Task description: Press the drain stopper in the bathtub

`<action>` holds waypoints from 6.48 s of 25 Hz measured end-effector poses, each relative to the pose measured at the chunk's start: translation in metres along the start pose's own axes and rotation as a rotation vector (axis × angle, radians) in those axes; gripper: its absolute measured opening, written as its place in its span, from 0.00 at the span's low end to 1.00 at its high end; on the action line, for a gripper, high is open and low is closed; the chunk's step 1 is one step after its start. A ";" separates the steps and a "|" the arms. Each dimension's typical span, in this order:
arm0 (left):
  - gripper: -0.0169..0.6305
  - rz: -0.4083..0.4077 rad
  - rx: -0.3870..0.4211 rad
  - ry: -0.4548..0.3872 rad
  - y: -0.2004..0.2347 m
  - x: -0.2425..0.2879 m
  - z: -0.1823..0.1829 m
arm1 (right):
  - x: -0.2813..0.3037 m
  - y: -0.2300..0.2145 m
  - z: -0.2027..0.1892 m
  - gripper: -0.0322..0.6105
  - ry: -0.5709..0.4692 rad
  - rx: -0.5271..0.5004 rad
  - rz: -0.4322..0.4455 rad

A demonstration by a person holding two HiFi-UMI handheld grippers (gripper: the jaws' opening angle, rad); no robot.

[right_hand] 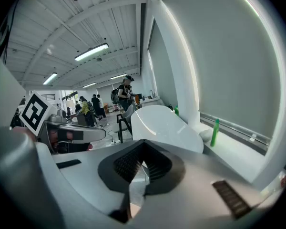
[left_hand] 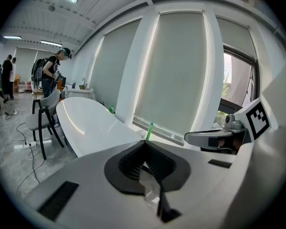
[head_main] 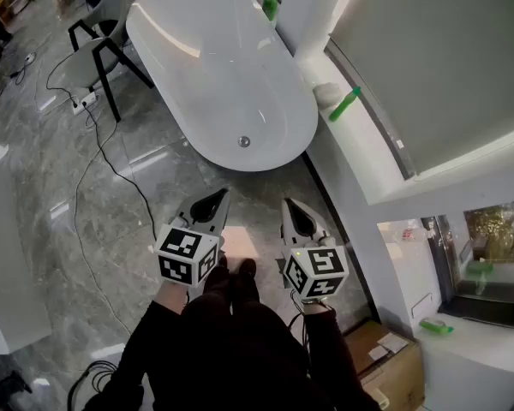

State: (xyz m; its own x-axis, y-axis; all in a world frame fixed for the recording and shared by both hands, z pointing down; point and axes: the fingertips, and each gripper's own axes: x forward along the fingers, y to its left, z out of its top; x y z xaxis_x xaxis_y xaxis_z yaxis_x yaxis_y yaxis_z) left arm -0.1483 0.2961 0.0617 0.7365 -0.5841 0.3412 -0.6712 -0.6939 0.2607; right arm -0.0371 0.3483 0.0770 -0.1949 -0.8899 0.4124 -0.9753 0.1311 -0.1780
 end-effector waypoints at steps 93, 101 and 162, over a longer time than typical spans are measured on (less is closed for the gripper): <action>0.03 0.099 -0.015 0.220 0.118 0.283 0.051 | 0.254 -0.191 0.060 0.05 0.199 0.102 0.051; 0.03 0.084 -0.035 0.258 0.135 0.321 0.033 | 0.290 -0.193 0.036 0.05 0.264 0.103 0.063; 0.03 0.036 -0.180 0.688 0.311 0.557 -0.305 | 0.546 -0.245 -0.258 0.05 0.673 0.303 0.025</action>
State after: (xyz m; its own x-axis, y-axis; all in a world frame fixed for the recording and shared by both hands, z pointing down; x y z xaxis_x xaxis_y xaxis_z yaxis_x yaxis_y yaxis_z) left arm 0.0276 -0.1164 0.6087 0.5326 -0.1658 0.8300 -0.7417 -0.5637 0.3634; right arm 0.0687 -0.0574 0.5765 -0.3340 -0.4153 0.8462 -0.9168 -0.0652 -0.3939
